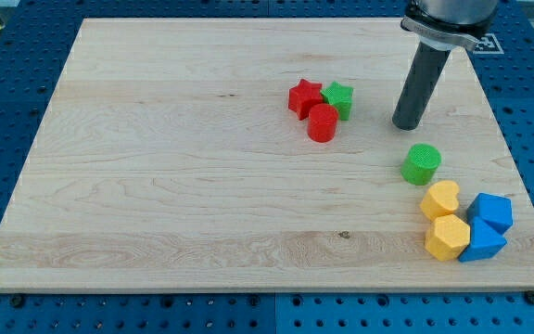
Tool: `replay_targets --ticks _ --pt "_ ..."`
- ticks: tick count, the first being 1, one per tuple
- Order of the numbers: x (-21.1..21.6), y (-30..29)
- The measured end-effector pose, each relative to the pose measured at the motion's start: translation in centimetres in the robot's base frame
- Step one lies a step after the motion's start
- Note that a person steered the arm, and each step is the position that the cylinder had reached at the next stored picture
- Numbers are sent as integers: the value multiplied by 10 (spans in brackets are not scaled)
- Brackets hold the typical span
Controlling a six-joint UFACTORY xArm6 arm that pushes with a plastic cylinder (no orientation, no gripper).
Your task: Keep the green circle at the bottom of the green star
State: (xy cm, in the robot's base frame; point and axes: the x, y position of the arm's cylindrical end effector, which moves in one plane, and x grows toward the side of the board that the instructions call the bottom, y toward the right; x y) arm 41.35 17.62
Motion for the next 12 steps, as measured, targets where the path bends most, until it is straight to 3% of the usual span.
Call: replay_targets --ticks 2,4,5,9,12 --pt "5 83" --pt "79 99" --pt "95 83" --pt "97 -4" --pt "99 -4"
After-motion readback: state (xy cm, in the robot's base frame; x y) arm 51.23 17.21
